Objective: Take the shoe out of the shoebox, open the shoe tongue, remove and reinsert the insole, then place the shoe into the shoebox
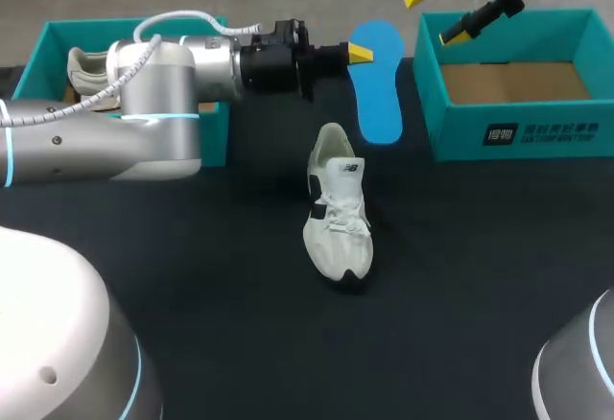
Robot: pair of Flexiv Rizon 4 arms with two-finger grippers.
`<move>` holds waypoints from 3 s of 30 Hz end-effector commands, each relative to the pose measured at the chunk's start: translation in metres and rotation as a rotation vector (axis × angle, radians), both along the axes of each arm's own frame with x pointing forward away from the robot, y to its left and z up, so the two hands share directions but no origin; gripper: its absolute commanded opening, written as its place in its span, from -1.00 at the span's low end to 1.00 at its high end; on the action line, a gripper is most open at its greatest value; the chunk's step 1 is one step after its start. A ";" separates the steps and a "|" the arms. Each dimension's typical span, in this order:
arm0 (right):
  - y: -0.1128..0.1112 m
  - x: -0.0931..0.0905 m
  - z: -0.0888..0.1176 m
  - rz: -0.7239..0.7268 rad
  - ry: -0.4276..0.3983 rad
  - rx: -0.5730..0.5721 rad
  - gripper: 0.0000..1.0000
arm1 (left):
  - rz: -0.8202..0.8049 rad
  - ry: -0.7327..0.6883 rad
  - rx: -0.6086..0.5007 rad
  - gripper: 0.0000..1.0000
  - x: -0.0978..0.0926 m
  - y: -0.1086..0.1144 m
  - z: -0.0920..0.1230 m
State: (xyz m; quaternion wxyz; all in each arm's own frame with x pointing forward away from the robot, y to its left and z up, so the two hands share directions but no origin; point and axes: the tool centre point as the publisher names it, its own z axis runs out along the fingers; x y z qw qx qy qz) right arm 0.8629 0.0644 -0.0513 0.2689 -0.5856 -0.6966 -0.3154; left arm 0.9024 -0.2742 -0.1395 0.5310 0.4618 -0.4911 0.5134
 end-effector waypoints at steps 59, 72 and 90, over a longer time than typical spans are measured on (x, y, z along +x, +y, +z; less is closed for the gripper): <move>-0.045 0.008 -0.056 -0.038 0.028 0.383 1.00 | -0.040 -0.191 -0.063 -1.00 0.004 0.009 0.019; -0.045 0.008 -0.056 -0.038 0.028 0.383 1.00 | -0.009 -0.584 0.053 -1.00 0.008 0.017 0.027; -0.045 0.008 -0.056 -0.038 0.028 0.383 1.00 | 0.070 -0.962 -0.098 -1.00 0.029 0.026 0.046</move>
